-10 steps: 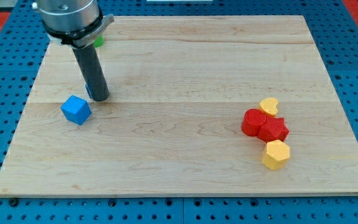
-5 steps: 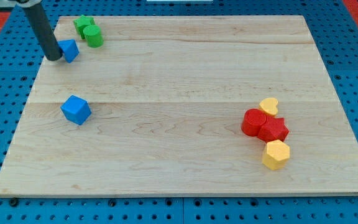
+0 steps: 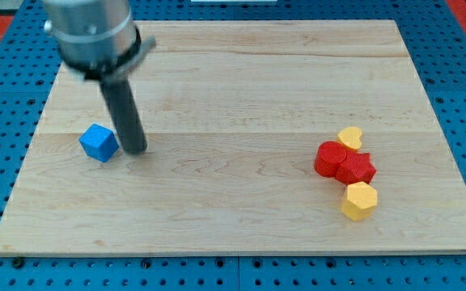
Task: Push the blue blocks below the green blocks in a diagonal line
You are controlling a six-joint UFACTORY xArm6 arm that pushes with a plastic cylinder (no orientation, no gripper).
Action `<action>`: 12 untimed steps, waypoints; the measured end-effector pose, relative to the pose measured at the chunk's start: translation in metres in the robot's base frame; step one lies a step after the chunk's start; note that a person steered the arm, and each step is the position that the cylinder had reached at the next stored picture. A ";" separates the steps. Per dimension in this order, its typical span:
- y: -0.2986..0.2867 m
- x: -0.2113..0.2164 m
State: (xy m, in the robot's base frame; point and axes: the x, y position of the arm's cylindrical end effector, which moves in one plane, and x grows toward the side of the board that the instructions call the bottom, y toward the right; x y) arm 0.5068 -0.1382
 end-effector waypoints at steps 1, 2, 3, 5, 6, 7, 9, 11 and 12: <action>-0.058 -0.008; -0.085 -0.086; -0.094 -0.135; -0.131 -0.075; -0.089 -0.061; -0.044 -0.085; -0.024 -0.112; 0.034 -0.132; 0.004 -0.183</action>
State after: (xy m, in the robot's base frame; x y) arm 0.3242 -0.1337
